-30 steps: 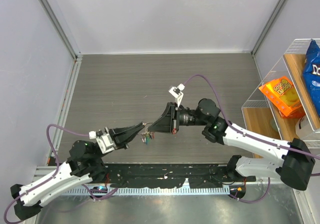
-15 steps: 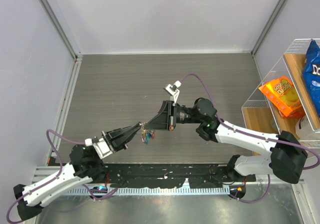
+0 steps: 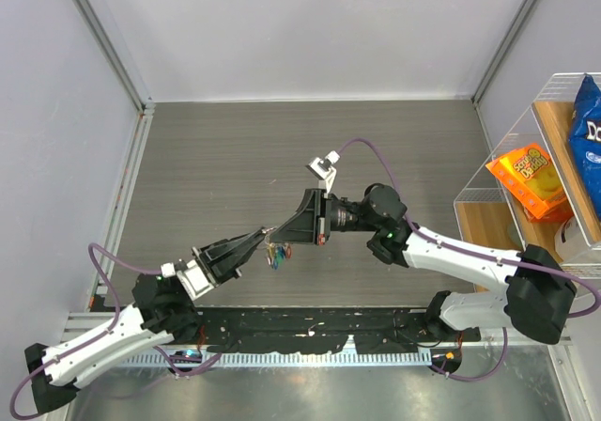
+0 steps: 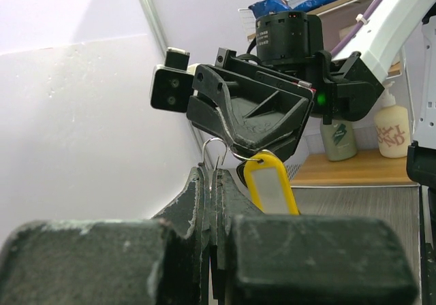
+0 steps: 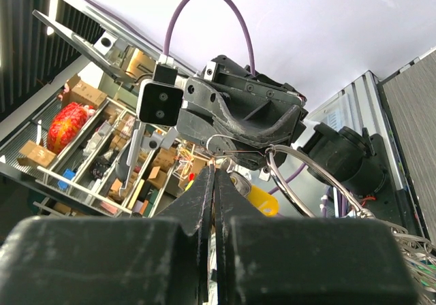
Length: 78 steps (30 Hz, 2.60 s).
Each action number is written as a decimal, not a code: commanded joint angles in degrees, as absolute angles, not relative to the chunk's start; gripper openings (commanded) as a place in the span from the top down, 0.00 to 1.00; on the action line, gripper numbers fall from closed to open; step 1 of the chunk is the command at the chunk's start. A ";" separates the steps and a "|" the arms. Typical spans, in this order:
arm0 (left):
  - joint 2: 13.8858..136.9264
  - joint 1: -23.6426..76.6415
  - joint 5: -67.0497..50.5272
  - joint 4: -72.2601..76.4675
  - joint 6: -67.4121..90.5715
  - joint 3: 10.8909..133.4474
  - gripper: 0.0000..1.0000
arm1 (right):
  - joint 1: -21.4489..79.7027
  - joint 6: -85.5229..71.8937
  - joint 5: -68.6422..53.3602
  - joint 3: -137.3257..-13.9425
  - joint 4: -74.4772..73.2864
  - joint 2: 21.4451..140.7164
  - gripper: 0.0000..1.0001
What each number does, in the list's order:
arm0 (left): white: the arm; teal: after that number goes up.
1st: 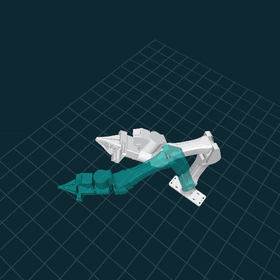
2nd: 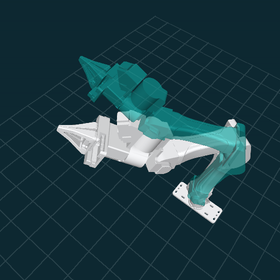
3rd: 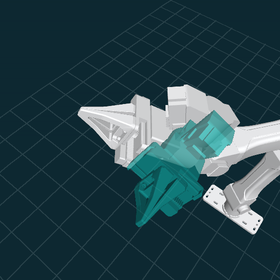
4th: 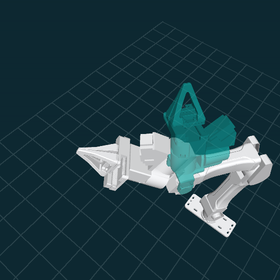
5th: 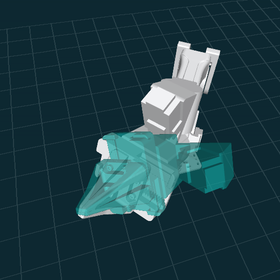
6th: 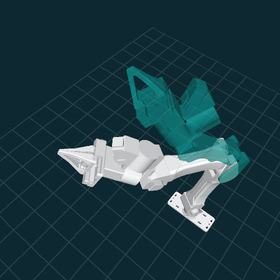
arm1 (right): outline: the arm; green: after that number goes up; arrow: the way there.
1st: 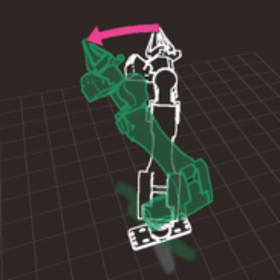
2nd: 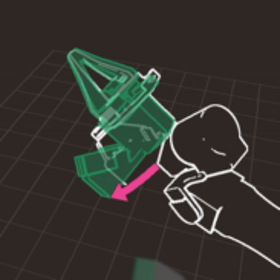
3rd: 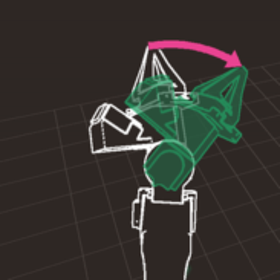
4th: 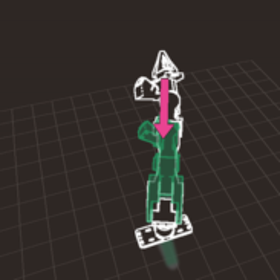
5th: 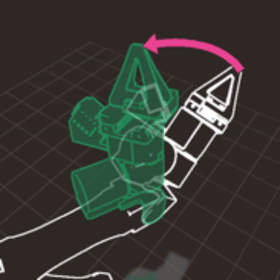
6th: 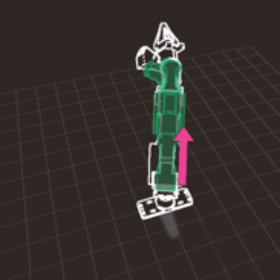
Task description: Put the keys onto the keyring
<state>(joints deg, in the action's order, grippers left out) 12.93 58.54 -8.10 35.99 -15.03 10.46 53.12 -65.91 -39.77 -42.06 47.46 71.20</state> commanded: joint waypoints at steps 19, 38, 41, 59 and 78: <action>11.95 58.71 -9.40 44.38 -17.49 10.28 1.00 | 52.82 -70.93 -37.44 -43.86 54.84 74.35 0.94; 11.95 58.80 -10.90 44.21 -16.35 10.28 1.00 | 52.73 -72.69 -38.14 -44.47 57.66 74.27 0.94; 12.30 58.71 -10.02 44.12 -16.70 10.37 1.00 | 52.82 -72.86 -38.76 -44.74 57.92 74.00 0.94; 13.10 58.62 -6.94 46.41 -16.87 9.84 1.00 | 54.05 -76.20 -40.08 -45.97 61.52 78.49 0.94; 10.28 58.62 -8.96 45.70 -15.82 9.32 1.00 | 54.05 -75.59 -38.50 -44.21 60.29 77.26 0.94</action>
